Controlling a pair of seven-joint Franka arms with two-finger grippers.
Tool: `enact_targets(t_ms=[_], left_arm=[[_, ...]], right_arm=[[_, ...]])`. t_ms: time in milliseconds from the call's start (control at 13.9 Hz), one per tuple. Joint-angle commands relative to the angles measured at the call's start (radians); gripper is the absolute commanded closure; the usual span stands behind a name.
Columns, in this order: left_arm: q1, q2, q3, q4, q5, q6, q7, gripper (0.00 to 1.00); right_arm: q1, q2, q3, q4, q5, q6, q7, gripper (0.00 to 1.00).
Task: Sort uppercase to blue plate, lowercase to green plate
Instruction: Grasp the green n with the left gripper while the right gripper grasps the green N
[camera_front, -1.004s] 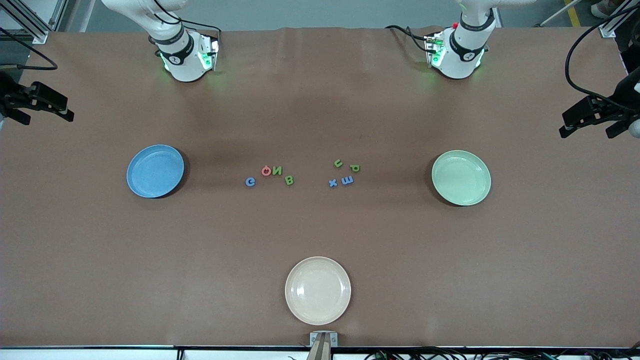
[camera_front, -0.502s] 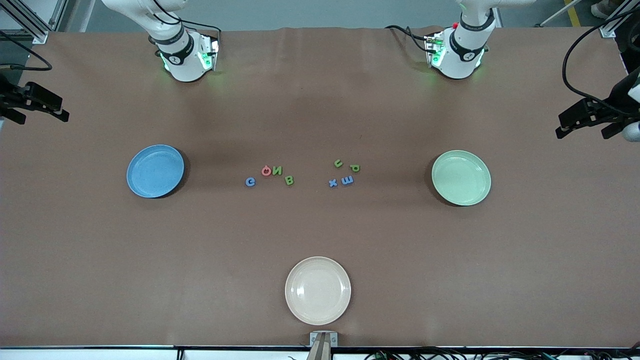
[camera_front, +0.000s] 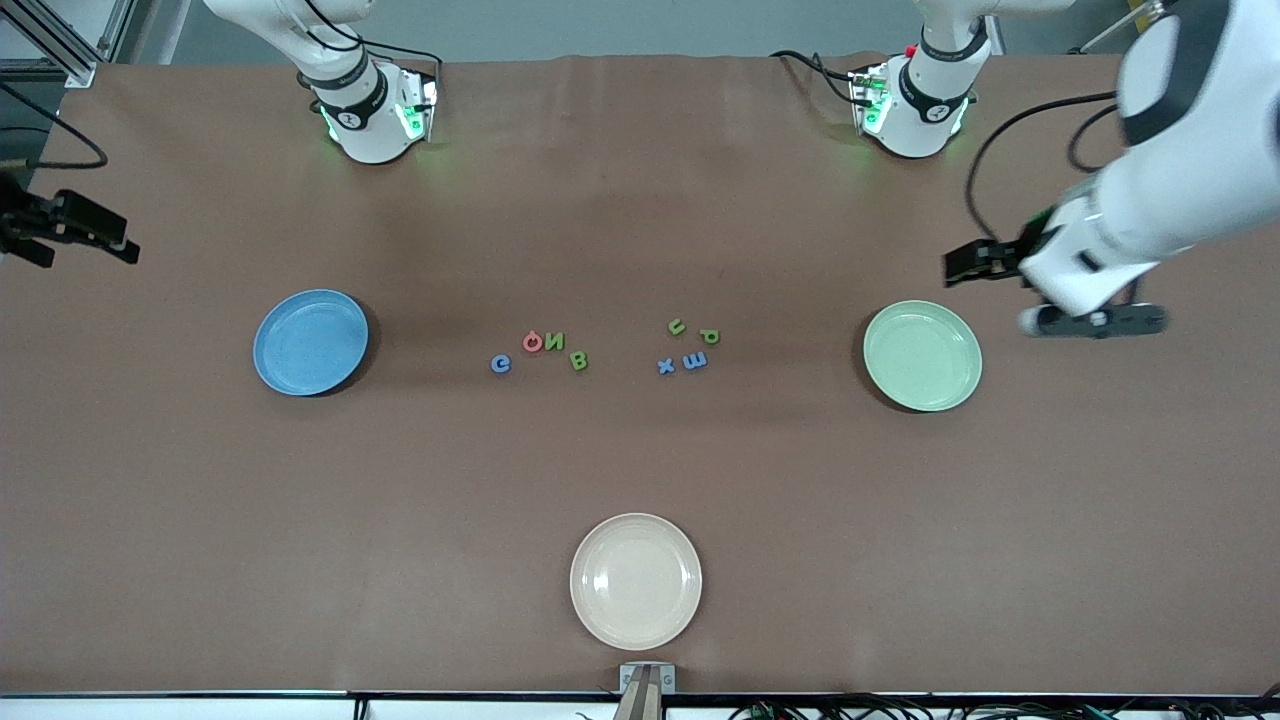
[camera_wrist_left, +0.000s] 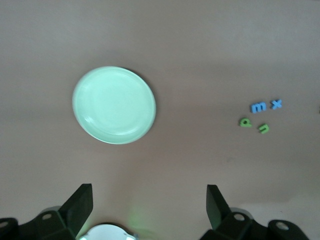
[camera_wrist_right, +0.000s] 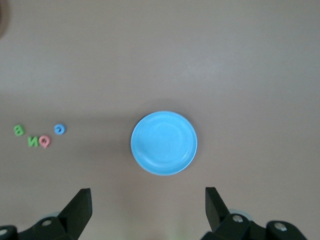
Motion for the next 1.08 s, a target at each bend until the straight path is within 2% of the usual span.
enact_targets(t_ms=[0, 287, 502, 717, 1004], left_arm=[[-0.014, 0.051, -0.070, -0.007, -0.011, 0.053, -0.120, 0.00], [-0.158, 0.145, -0.087, -0.056, 0.001, 0.254, -0.324, 0.00], [-0.240, 0.195, -0.087, -0.135, 0.021, 0.424, -0.357, 0.00], [-0.298, 0.243, -0.086, -0.211, 0.032, 0.542, -0.414, 0.00], [-0.341, 0.330, -0.087, -0.226, 0.130, 0.621, -0.446, 0.01]], right_arm=[[-0.050, 0.053, 0.010, 0.019, 0.003, 0.038, -0.009, 0.00], [-0.047, 0.177, 0.010, 0.028, 0.000, 0.038, -0.011, 0.00], [-0.015, 0.176, 0.016, 0.010, 0.017, 0.029, 0.029, 0.00], [0.065, 0.147, 0.016, -0.026, 0.034, 0.031, 0.287, 0.00], [0.207, 0.143, 0.016, -0.036, 0.034, 0.031, 0.654, 0.00]])
